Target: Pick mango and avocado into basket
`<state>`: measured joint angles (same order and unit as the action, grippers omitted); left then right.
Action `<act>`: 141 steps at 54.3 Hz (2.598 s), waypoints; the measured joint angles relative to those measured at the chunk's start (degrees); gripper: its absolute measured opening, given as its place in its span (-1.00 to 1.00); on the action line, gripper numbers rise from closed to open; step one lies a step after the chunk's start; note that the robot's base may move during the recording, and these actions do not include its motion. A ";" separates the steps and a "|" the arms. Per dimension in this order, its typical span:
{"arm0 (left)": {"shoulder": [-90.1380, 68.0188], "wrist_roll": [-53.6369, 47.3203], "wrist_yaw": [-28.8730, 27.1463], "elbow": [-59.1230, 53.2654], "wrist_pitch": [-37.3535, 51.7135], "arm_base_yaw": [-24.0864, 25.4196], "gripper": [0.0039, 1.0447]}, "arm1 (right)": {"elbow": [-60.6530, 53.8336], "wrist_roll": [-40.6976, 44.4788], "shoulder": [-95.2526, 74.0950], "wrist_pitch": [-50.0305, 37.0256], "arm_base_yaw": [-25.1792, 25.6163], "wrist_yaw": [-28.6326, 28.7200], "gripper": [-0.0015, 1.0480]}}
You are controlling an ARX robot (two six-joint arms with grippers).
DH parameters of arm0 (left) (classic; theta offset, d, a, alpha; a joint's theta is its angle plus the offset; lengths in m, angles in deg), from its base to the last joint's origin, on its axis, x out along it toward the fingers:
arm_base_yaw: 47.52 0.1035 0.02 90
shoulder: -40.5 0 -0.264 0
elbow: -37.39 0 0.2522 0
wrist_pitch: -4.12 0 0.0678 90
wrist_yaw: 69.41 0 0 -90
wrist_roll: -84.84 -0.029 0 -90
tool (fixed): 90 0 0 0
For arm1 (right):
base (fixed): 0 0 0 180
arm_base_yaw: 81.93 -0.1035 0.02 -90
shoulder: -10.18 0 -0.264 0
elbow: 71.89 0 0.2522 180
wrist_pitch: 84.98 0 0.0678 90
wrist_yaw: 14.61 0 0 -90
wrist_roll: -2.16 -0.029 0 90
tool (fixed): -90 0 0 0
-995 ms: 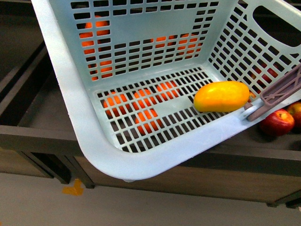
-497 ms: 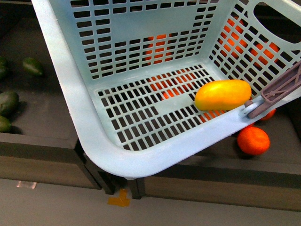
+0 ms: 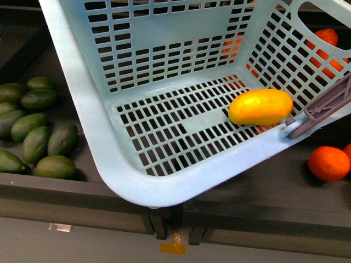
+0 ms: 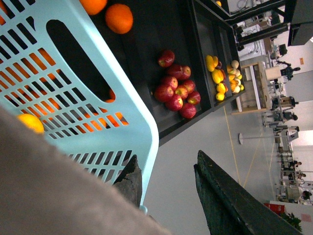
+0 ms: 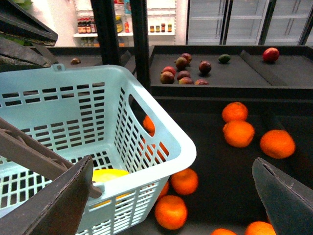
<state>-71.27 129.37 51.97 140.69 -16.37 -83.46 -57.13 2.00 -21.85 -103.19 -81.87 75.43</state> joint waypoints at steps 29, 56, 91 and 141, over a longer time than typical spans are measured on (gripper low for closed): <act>0.00 -0.13 0.02 -0.04 0.00 0.00 -0.42 | 0.00 0.02 0.09 0.11 -0.04 -0.13 0.83; 0.00 -0.15 -0.13 -0.04 0.00 0.00 -0.42 | 0.00 0.00 0.09 0.15 -0.04 -0.04 0.83; 0.00 0.00 0.07 -0.22 0.02 -0.26 -0.42 | 14.32 -8.68 -26.08 23.19 9.40 -16.94 0.83; 0.00 -0.13 -0.09 -0.22 0.02 0.02 -0.42 | 67.93 35.80 -107.93 18.82 15.67 16.41 0.83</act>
<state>-71.27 129.24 51.88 140.47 -16.34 -83.44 10.80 37.80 -129.78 -84.37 -66.20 91.84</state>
